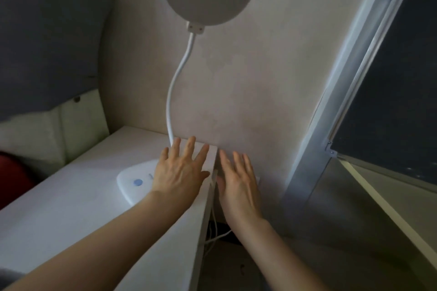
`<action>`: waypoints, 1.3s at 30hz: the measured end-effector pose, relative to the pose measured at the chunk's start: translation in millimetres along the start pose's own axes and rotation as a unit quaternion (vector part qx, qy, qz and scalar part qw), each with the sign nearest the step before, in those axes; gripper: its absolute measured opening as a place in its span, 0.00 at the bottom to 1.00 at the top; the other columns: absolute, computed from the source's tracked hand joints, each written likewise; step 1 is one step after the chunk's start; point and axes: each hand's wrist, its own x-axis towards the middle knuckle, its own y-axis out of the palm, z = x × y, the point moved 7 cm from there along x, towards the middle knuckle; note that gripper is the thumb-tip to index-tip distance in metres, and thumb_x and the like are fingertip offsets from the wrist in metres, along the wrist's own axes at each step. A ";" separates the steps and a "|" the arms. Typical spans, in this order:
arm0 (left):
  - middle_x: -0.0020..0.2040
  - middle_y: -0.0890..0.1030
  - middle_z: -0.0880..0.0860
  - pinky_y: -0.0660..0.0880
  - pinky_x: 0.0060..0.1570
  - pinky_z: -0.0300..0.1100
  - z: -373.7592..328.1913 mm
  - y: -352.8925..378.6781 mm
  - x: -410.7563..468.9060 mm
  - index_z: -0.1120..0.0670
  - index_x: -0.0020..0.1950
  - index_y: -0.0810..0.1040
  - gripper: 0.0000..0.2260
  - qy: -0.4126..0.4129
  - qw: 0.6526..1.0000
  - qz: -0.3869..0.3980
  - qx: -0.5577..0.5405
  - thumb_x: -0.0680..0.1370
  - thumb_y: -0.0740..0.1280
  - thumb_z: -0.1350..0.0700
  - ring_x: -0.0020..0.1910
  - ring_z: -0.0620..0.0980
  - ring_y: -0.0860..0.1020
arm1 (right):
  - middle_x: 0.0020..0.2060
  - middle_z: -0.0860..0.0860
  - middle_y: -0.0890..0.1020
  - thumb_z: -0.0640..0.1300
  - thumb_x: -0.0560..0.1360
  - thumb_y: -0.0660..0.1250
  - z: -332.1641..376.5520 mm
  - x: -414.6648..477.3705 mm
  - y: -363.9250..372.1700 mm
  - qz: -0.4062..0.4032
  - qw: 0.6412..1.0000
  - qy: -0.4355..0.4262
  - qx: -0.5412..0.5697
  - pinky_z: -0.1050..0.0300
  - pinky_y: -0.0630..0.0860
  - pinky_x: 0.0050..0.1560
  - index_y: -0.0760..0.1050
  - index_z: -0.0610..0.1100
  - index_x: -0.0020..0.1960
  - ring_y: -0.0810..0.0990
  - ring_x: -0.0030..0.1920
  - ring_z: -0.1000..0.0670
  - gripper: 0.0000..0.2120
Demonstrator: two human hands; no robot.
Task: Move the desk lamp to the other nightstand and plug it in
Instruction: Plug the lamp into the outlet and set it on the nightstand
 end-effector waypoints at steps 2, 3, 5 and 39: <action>0.79 0.50 0.54 0.56 0.74 0.55 21.9 -2.1 -10.8 0.45 0.78 0.48 0.29 -0.016 1.000 0.008 0.014 0.80 0.54 0.39 0.77 0.60 0.52 | 0.76 0.47 0.54 0.46 0.80 0.56 20.9 1.1 5.3 0.007 1.000 -0.014 0.014 0.46 0.55 0.73 0.50 0.52 0.76 0.46 0.76 0.45 0.27; 0.79 0.50 0.54 0.56 0.73 0.55 32.1 -2.4 -16.0 0.45 0.78 0.47 0.30 -0.021 1.000 0.012 0.018 0.79 0.54 0.39 0.77 0.60 0.52 | 0.76 0.47 0.54 0.46 0.80 0.56 30.1 0.8 8.7 0.009 1.000 -0.021 0.012 0.46 0.56 0.73 0.50 0.52 0.76 0.47 0.76 0.45 0.27; 0.79 0.50 0.54 0.57 0.73 0.55 49.4 -3.2 -24.6 0.45 0.78 0.46 0.30 -0.025 0.999 0.011 0.027 0.80 0.54 0.39 0.77 0.61 0.51 | 0.76 0.47 0.55 0.45 0.80 0.57 45.8 0.0 14.2 0.009 0.999 -0.031 0.007 0.47 0.57 0.72 0.50 0.52 0.76 0.48 0.76 0.45 0.27; 0.60 0.76 0.53 0.74 0.58 0.43 126.1 29.8 -46.0 0.54 0.71 0.64 0.22 -0.021 0.989 0.146 0.027 0.77 0.62 0.60 0.59 0.54 0.77 | 0.65 0.49 0.71 0.58 0.72 0.67 112.1 -18.3 57.8 0.144 0.985 -0.066 0.061 0.53 0.64 0.68 0.62 0.46 0.70 0.66 0.66 0.46 0.32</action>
